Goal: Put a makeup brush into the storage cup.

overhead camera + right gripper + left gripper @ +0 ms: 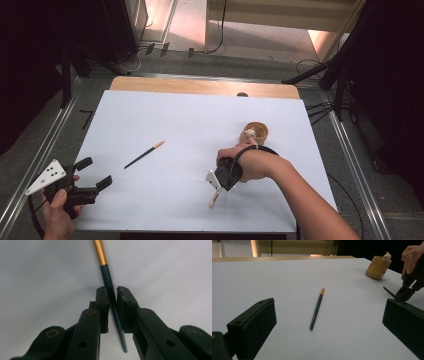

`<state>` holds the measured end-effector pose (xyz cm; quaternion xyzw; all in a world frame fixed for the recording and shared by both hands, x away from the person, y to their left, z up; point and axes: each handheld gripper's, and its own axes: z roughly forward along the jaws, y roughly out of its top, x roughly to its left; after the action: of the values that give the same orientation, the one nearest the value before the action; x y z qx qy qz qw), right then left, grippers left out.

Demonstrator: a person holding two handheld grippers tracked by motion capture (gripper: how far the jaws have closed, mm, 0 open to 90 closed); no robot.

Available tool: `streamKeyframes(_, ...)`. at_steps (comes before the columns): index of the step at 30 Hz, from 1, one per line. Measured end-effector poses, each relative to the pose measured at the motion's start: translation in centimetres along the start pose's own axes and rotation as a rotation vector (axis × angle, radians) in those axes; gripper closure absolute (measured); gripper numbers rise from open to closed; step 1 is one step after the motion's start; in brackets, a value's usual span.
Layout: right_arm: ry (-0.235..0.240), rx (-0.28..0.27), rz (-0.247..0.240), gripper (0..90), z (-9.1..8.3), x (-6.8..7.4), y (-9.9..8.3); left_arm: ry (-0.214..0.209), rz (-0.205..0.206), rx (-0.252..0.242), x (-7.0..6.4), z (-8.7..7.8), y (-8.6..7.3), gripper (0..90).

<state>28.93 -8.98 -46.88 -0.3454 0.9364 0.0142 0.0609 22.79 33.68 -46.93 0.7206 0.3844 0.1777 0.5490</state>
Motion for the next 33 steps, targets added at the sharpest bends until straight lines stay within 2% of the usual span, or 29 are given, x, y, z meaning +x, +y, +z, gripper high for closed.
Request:
streamKeyframes(3, 0.005, 0.014, -0.008, 83.2, 0.26, 0.04, -0.01, 0.004, -0.005, 0.002, 0.05, 0.01, -0.01, 0.0)
streamKeyframes(4, 0.014, 0.035, -0.01, 83.0, 0.54, 0.15, 0.02, 0.002, -0.006, 0.001, 0.08, 0.01, -0.01, 0.0)
streamKeyframes(5, 0.017, 0.027, -0.023, 83.1, 0.61, 0.02, 0.07, 0.002, -0.006, 0.001, 0.09, 0.01, 0.0, 0.0)
streamKeyframes(19, 0.039, 0.057, -0.005, 84.4, 0.63, -0.16, 0.43, -0.004, -0.003, 0.006, -0.18, 0.28, 0.01, 0.0)
streamKeyframes(22, 0.036, 0.046, -0.019, 84.5, 0.67, -0.23, 0.36, -0.005, 0.001, 0.006, -0.22, 0.27, 0.04, 0.0)
streamKeyframes(33, 0.036, 0.044, -0.018, 84.7, 0.66, -0.24, 0.32, -0.001, 0.0, 0.009, -0.22, 0.26, 0.03, 0.0)
